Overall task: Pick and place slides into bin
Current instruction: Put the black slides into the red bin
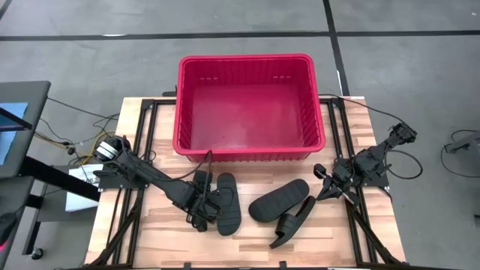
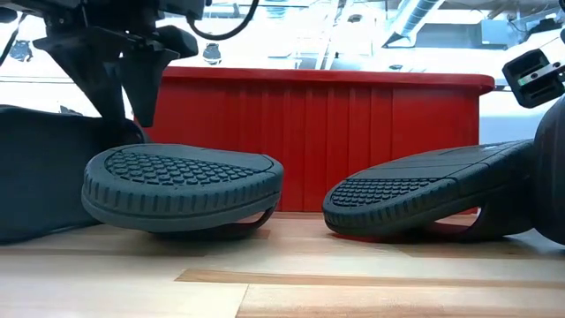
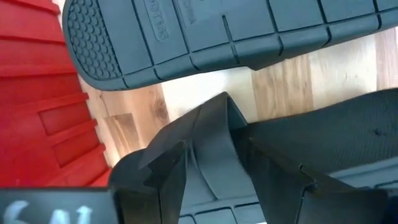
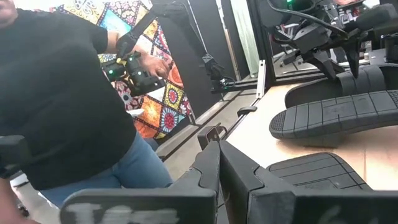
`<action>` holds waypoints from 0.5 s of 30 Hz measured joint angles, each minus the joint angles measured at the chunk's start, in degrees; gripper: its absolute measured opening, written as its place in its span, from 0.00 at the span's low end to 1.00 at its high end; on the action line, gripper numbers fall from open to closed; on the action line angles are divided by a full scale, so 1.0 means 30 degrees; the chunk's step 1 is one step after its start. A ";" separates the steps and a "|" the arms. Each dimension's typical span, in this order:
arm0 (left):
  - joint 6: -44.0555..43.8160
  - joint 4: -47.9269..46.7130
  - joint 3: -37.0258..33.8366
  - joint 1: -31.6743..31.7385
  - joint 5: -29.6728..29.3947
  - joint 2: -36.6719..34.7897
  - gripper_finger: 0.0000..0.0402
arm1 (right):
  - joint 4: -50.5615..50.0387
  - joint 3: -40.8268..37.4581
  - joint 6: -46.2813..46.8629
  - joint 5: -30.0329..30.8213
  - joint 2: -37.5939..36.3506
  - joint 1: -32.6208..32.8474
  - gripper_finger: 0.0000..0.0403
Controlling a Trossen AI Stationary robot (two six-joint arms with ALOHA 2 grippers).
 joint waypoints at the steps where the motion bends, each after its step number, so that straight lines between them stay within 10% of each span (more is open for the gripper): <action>1: 0.0007 0.0081 -0.0054 0.0000 0.0123 0.0000 0.40 | 0.0002 -0.0001 -0.0003 0.0000 0.0002 0.0000 0.00; 15: -0.1560 0.0697 -0.1319 -0.0022 0.0885 -0.0073 0.14 | 0.0007 -0.0003 -0.0003 0.0000 0.0004 0.0000 0.00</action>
